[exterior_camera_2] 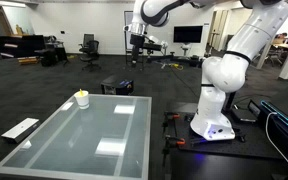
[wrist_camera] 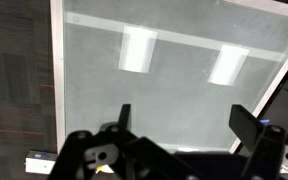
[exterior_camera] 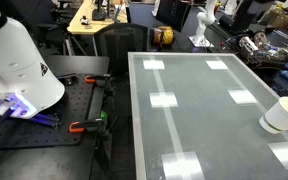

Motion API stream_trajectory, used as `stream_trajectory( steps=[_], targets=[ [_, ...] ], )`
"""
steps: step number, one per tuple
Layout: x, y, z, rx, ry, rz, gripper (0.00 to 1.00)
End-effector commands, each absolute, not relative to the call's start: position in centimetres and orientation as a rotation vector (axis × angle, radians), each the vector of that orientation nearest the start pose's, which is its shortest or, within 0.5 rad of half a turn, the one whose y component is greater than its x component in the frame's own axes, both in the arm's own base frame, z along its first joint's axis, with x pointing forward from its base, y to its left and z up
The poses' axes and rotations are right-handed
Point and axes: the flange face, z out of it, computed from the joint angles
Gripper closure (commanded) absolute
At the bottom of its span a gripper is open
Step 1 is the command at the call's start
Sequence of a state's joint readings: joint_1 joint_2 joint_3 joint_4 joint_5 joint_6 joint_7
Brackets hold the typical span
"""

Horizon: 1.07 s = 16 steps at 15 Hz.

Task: Take the pen out of the cup and put it on the table

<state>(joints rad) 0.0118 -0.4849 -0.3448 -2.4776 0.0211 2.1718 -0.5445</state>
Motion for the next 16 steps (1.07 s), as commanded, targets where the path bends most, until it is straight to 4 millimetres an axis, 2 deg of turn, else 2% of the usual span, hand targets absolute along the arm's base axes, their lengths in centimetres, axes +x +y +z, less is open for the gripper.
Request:
stream_trajectory(
  steps=[1, 7, 12, 16],
  targets=[
    [39.5, -14.2, 46.8, -3.007, -0.341, -0.321, 0.00],
    [40.0, -13.6, 47.1, -3.024, -0.315, -0.371, 0.00],
    [42.7, -11.9, 47.2, -3.070, -0.229, -0.532, 0.00],
    [45.6, -10.0, 46.4, -3.089, -0.125, -0.652, 0.00]
  ],
)
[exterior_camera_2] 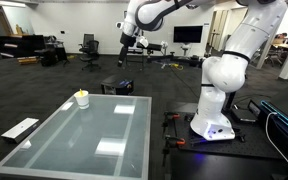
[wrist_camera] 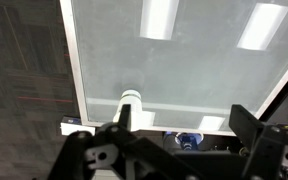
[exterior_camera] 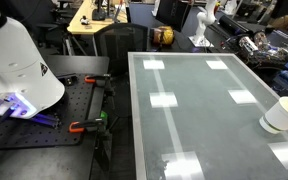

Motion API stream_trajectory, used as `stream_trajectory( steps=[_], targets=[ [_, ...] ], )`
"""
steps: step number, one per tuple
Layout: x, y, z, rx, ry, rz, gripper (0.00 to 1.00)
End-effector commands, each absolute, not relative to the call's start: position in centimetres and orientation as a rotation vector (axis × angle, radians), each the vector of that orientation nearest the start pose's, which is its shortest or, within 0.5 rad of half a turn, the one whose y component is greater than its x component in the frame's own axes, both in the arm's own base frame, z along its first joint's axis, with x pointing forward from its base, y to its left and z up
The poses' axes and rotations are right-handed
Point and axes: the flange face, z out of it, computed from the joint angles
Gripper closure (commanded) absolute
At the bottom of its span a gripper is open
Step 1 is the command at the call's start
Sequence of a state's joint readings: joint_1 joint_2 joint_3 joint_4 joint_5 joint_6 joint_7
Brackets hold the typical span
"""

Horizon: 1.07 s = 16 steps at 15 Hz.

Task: Take the pen out of the cup and put it on the table

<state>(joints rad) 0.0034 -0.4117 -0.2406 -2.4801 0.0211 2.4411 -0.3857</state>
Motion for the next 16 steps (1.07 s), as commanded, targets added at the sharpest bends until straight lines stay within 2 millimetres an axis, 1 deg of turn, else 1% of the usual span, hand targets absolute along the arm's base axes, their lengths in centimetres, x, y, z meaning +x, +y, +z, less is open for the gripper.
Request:
stream_trajectory(
  steps=[1, 5, 9, 12, 16],
  targets=[
    [46.4, -9.5, 45.9, -3.088, -0.093, -0.684, 0.00],
    [49.4, -8.1, 43.6, -3.070, 0.066, -0.805, 0.00],
    [52.2, -7.6, 40.7, -3.039, 0.225, -0.887, 0.00],
    [54.4, -8.0, 38.7, -3.023, 0.312, -0.932, 0.00],
    [57.5, -9.8, 36.8, -3.043, 0.375, -0.985, 0.00]
  ],
)
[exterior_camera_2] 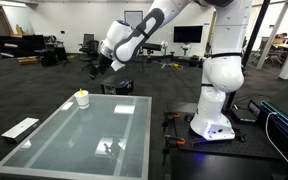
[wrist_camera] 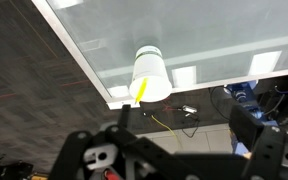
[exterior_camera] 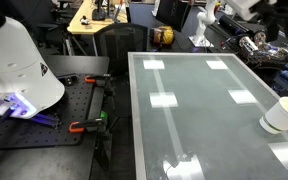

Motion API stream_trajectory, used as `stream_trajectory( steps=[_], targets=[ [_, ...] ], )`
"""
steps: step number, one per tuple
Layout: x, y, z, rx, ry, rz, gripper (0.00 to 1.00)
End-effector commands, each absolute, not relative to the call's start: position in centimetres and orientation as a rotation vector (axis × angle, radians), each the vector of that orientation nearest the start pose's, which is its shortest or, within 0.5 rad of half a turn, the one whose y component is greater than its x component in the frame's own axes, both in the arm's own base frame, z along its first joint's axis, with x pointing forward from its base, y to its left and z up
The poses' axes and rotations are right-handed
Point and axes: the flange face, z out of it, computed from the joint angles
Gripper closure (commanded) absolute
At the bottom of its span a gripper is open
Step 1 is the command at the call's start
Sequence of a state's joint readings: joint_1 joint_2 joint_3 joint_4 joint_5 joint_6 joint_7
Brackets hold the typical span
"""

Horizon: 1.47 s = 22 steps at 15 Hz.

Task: Take the pen out of the cup and put it on the table

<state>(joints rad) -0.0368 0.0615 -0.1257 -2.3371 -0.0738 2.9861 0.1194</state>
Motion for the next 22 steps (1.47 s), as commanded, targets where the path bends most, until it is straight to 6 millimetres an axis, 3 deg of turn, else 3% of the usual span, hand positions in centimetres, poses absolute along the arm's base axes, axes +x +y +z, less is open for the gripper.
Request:
stream_trajectory(
  steps=[1, 6, 13, 14, 15, 22],
  targets=[
    [58.2, -10.3, 36.5, -3.048, 0.391, -0.990, 0.00],
    [61.4, -11.9, 34.9, -3.062, 0.435, -1.018, 0.00],
    [64.1, -11.3, 32.0, -3.059, 0.413, -1.040, 0.00],
    [64.3, -11.2, 31.7, -3.051, 0.417, -1.048, 0.00],
    [63.3, -11.3, 31.9, -3.078, 0.388, -0.996, 0.00],
    [63.9, -11.2, 31.3, -3.075, 0.385, -1.006, 0.00]
  ],
)
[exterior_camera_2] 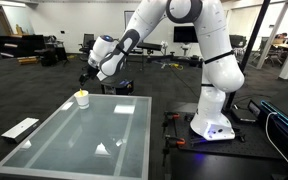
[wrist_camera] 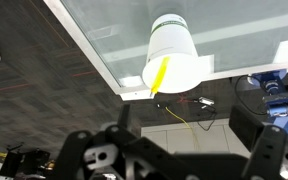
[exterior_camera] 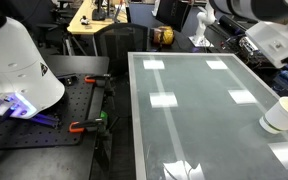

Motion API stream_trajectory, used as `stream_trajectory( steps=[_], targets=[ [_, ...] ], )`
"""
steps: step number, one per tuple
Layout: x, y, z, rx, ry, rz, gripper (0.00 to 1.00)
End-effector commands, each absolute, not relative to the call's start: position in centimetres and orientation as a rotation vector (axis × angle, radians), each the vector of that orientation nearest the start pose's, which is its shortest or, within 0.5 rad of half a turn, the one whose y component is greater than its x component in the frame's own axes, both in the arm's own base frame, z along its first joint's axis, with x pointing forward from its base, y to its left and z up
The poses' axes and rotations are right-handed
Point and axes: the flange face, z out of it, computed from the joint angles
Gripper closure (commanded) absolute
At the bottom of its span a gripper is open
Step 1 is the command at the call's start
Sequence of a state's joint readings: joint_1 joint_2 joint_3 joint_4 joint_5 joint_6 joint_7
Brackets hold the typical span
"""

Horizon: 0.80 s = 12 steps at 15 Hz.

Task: Take the pen out of the cup and put it on the table

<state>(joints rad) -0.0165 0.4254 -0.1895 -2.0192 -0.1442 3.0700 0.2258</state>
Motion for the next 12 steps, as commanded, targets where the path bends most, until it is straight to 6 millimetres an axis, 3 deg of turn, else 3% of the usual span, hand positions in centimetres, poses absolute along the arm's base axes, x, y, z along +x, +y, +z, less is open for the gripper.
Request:
stream_trajectory(
  steps=[1, 12],
  targets=[
    [63.9, -11.2, 31.3, -3.075, 0.385, -1.007, 0.00],
    [67.7, -10.2, 28.6, -2.976, 0.677, -1.027, 0.00]
  ],
)
